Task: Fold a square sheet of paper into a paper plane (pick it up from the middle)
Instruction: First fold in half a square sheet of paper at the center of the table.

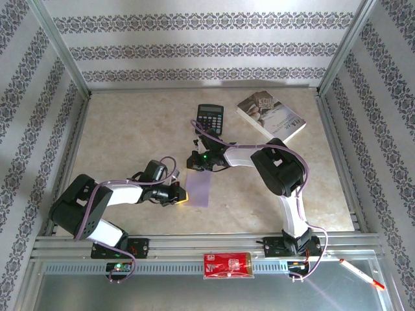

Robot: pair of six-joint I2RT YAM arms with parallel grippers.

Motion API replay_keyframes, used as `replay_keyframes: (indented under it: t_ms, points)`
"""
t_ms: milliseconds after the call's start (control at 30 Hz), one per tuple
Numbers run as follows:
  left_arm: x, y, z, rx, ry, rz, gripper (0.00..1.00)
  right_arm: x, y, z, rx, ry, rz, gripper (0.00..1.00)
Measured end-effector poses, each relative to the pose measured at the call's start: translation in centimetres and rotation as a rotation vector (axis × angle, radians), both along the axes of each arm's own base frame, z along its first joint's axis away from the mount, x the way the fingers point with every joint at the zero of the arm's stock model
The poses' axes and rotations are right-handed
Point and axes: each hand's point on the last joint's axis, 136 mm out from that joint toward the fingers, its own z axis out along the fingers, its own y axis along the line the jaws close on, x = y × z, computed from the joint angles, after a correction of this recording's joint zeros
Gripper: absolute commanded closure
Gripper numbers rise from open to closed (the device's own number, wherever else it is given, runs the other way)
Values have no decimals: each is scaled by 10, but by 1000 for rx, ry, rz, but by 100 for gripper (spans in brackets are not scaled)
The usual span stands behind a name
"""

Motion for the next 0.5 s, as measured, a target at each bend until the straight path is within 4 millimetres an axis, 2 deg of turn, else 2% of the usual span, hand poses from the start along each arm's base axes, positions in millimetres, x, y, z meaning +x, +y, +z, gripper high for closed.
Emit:
replay_keyframes:
  t_ms: [500]
  points:
    - [-24, 5, 2, -15, 30, -13, 100, 0, 0, 0, 1, 1, 2, 100]
